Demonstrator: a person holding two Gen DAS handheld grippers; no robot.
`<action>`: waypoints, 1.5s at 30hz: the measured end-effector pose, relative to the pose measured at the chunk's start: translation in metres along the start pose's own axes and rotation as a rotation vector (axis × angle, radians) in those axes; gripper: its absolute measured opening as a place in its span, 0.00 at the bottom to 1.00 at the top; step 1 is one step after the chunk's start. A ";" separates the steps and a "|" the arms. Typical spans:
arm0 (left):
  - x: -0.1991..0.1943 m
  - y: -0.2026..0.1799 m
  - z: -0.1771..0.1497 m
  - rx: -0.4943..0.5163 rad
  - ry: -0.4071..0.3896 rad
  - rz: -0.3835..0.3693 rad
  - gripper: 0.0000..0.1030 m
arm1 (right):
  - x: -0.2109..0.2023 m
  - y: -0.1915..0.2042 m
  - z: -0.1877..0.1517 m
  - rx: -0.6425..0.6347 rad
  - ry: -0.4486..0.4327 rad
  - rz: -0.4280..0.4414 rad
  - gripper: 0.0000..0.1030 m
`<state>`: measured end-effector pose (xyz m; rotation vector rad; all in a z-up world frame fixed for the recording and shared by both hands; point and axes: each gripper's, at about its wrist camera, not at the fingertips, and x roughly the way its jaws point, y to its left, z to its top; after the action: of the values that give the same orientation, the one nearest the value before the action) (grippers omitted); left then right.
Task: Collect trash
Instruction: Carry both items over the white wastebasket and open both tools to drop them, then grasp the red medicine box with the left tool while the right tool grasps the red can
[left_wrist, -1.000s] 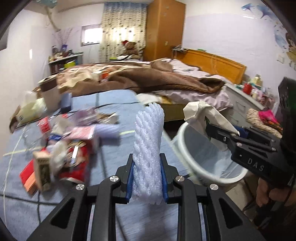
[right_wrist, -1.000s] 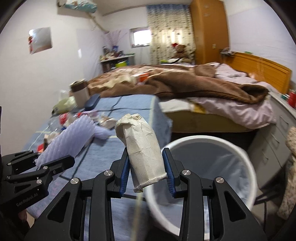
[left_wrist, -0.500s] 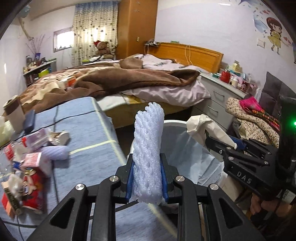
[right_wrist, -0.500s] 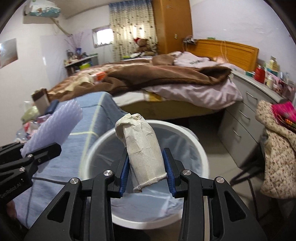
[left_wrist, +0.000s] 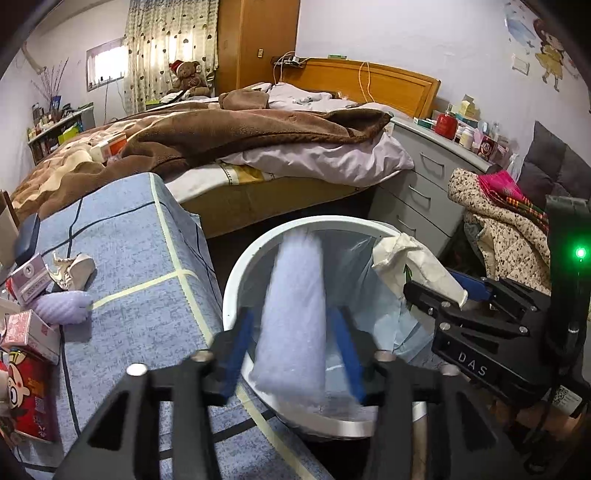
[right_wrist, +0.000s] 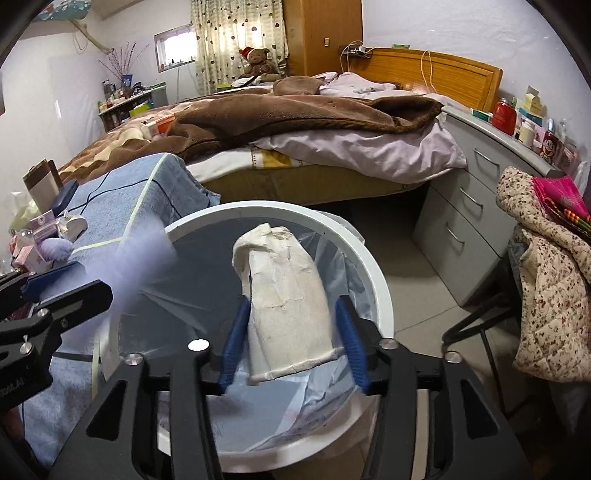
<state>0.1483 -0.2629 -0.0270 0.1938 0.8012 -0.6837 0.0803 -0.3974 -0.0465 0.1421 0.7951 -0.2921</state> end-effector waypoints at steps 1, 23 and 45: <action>-0.001 0.002 0.000 -0.005 -0.004 -0.002 0.54 | 0.000 0.000 0.001 0.001 0.000 -0.005 0.57; -0.081 0.057 -0.032 -0.097 -0.139 0.110 0.64 | -0.037 0.049 0.003 0.009 -0.106 0.113 0.64; -0.161 0.198 -0.106 -0.323 -0.164 0.327 0.76 | -0.034 0.180 -0.005 -0.161 -0.117 0.364 0.68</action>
<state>0.1299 0.0119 -0.0024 -0.0259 0.6913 -0.2521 0.1098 -0.2185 -0.0227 0.1145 0.6595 0.1077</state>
